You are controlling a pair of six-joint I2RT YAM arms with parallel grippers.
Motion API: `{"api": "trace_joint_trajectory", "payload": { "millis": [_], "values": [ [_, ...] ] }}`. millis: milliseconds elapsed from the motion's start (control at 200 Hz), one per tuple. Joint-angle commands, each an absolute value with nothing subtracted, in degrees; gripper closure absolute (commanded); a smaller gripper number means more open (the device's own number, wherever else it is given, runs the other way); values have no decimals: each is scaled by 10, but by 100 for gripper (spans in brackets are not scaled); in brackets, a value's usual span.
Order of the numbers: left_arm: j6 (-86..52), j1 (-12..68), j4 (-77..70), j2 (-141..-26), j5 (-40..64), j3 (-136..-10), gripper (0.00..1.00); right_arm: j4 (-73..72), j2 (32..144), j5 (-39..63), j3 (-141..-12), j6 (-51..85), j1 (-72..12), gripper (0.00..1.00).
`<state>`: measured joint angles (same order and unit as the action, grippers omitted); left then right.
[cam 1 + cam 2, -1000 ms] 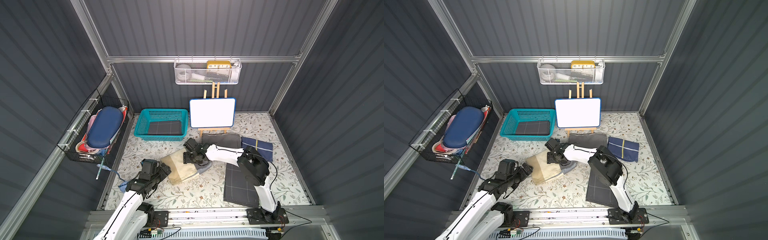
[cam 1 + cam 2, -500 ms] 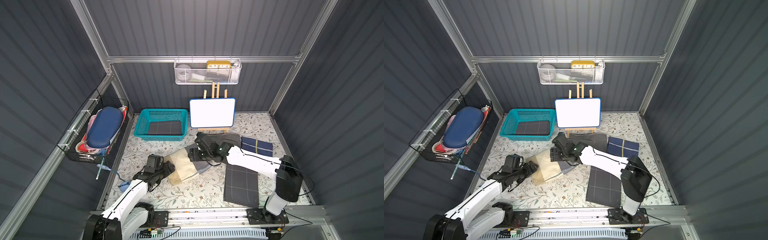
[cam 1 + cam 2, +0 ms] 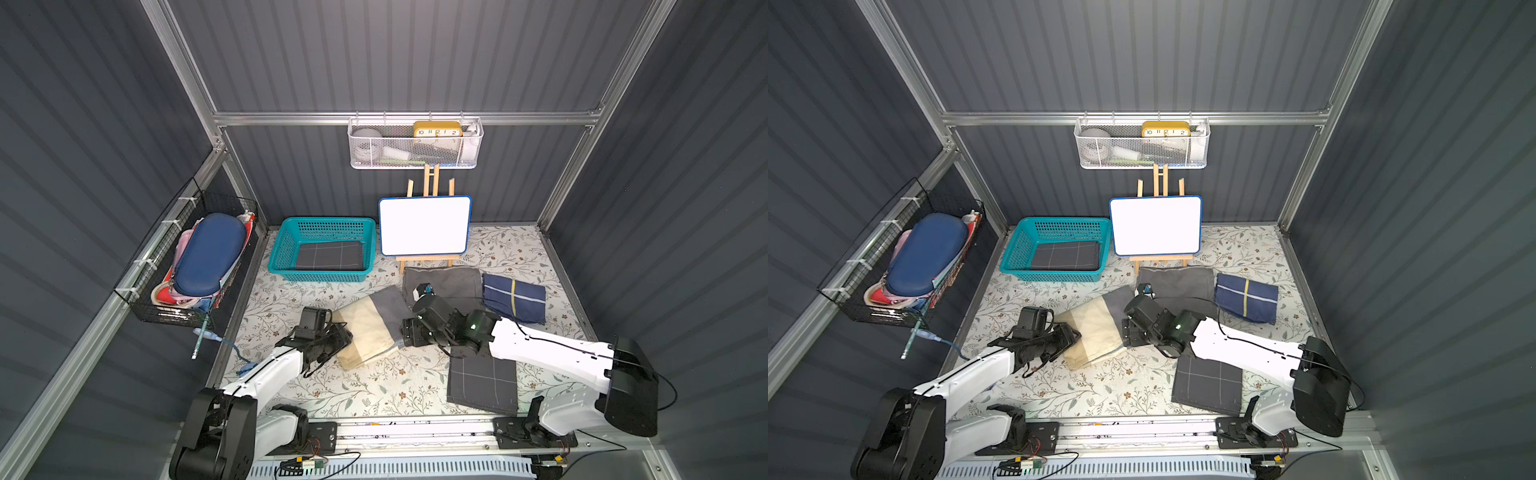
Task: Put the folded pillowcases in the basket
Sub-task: Pick up the pillowcase from the center of the board.
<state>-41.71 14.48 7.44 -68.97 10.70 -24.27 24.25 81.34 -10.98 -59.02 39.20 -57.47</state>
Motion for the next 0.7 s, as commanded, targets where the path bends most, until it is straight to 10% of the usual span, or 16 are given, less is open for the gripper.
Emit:
{"api": "trace_joint_trajectory", "payload": {
  "millis": [0, 270, 695],
  "values": [
    [-408, 144, 81, -718, 116, -233, 57, 239, 813, -137, -578, 414, -585, 20],
    [-389, 144, 157, -692, 47, -303, 100, 253, 800, -162, -577, 415, -591, 20],
    [-183, 144, 334, -709, 147, -618, 96, 293, 775, -215, -577, 424, -590, 20]
  ]
}}
